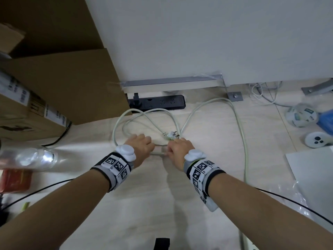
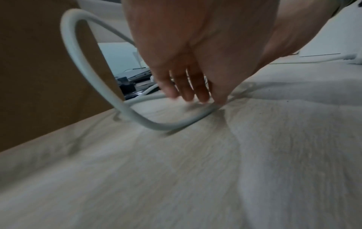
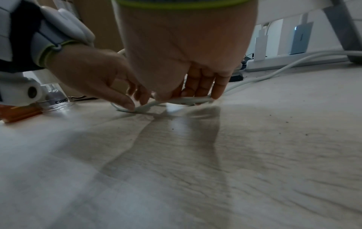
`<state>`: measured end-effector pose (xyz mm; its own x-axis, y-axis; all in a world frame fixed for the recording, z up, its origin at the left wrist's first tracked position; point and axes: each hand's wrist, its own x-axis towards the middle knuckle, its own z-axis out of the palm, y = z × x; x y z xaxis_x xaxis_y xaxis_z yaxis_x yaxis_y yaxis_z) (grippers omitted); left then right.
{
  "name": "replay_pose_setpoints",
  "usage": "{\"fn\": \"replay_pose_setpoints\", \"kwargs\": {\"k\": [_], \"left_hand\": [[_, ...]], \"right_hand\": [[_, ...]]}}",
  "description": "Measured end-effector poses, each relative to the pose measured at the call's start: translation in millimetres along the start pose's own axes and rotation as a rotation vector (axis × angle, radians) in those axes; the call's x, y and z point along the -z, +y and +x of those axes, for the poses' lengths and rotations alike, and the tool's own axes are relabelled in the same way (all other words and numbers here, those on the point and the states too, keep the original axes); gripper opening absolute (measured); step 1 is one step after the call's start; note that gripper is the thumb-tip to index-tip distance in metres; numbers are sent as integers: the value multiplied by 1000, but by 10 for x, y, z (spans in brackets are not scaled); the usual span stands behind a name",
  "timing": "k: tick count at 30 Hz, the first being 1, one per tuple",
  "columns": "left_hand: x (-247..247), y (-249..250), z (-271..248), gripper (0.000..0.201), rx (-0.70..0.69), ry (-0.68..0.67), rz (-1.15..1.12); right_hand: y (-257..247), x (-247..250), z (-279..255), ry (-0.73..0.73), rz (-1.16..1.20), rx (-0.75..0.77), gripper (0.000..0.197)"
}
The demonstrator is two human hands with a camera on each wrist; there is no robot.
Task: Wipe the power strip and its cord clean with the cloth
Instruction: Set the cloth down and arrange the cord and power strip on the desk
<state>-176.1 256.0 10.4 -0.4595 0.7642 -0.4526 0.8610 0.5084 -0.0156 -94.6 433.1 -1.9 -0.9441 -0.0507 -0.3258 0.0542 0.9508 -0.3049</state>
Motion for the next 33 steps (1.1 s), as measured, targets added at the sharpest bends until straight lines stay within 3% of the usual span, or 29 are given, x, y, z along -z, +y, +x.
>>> {"fn": "replay_pose_setpoints", "kwargs": {"k": [3,4,7,9,14,20,27,30,33], "left_hand": [[26,-106,-125,44,103,371,34],[48,-159,-175,55,198,414,14],[23,-293,-286,81,474,349,-85],[-68,-348,-303,89,521,263,-175],[-250,-444,-216,98,504,7,-328],[-211,-410,-192,98,414,-10,-187],[-104,-222,-167,95,282,64,-215],[-12,27,-145,77,205,141,-262],[69,339,-98,63,157,233,-344]], "right_hand": [[66,-9,-55,-20,44,60,32],[82,-15,-67,-21,45,75,30],[82,-32,-77,2,5,85,24],[57,-49,-73,32,-15,86,24],[-11,-27,-48,44,13,74,25],[-34,-31,12,31,97,32,26],[-16,-9,-88,84,145,54,31],[18,37,-212,191,171,59,28],[161,83,-398,176,143,5,20]]}}
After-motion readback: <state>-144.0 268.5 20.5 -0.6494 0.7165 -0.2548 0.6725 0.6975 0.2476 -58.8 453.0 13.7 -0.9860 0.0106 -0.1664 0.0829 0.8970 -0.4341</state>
